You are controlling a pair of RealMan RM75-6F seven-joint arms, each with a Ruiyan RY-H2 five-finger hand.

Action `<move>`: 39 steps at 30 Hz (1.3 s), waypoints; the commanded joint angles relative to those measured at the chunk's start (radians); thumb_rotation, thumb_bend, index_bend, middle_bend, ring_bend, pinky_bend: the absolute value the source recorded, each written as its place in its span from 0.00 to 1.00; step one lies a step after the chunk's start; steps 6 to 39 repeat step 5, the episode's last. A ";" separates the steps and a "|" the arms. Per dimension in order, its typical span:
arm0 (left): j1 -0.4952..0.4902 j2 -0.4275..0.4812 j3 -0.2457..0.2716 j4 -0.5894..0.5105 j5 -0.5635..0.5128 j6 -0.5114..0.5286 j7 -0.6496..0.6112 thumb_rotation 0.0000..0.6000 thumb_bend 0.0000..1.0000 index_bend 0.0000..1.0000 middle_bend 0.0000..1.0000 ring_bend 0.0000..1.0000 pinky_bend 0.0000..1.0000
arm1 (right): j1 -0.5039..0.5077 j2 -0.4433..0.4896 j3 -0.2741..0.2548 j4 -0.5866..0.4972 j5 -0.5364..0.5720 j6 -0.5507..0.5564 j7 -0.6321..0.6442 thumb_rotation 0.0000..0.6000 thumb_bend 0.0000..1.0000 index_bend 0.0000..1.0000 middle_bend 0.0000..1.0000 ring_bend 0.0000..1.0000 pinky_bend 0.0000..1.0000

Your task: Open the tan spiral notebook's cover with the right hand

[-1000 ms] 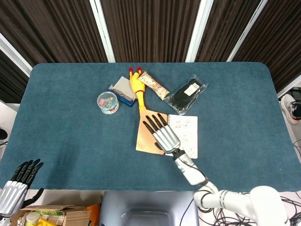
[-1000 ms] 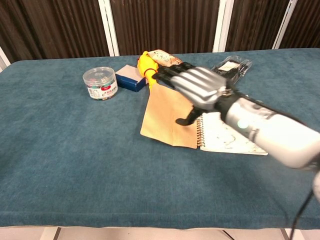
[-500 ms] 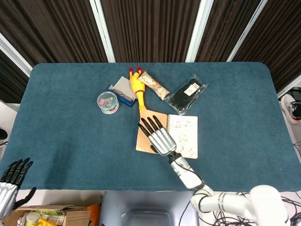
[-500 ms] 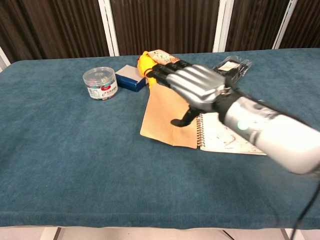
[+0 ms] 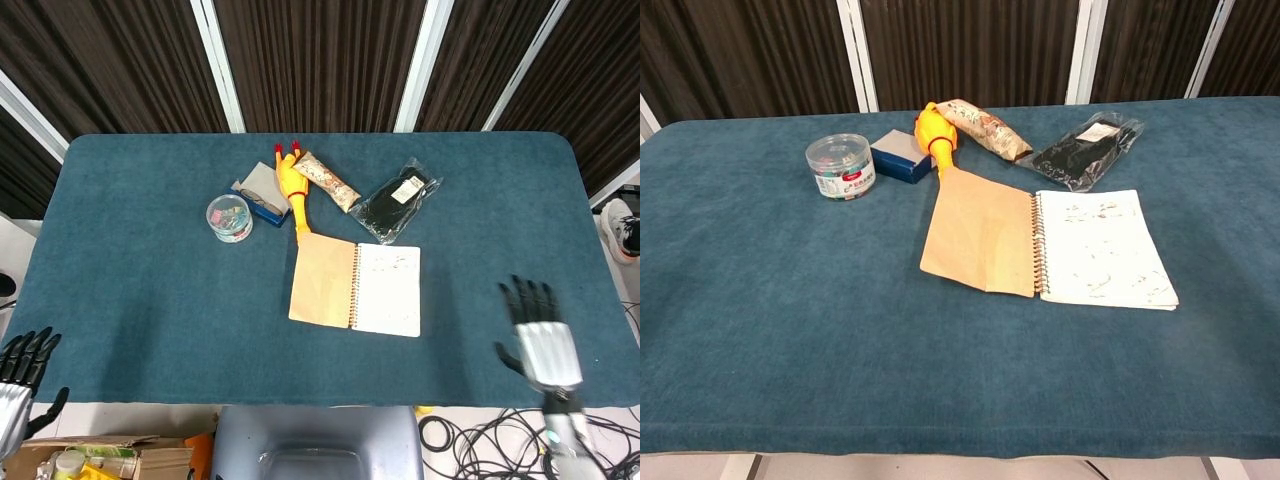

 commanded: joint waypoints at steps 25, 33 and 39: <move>0.003 -0.003 0.002 -0.040 0.030 0.000 0.064 1.00 0.37 0.00 0.03 0.00 0.07 | -0.087 0.020 -0.028 0.051 -0.089 0.073 0.140 1.00 0.17 0.00 0.00 0.00 0.00; 0.003 -0.003 0.002 -0.040 0.030 0.000 0.064 1.00 0.37 0.00 0.03 0.00 0.07 | -0.087 0.020 -0.028 0.051 -0.089 0.073 0.140 1.00 0.17 0.00 0.00 0.00 0.00; 0.003 -0.003 0.002 -0.040 0.030 0.000 0.064 1.00 0.37 0.00 0.03 0.00 0.07 | -0.087 0.020 -0.028 0.051 -0.089 0.073 0.140 1.00 0.17 0.00 0.00 0.00 0.00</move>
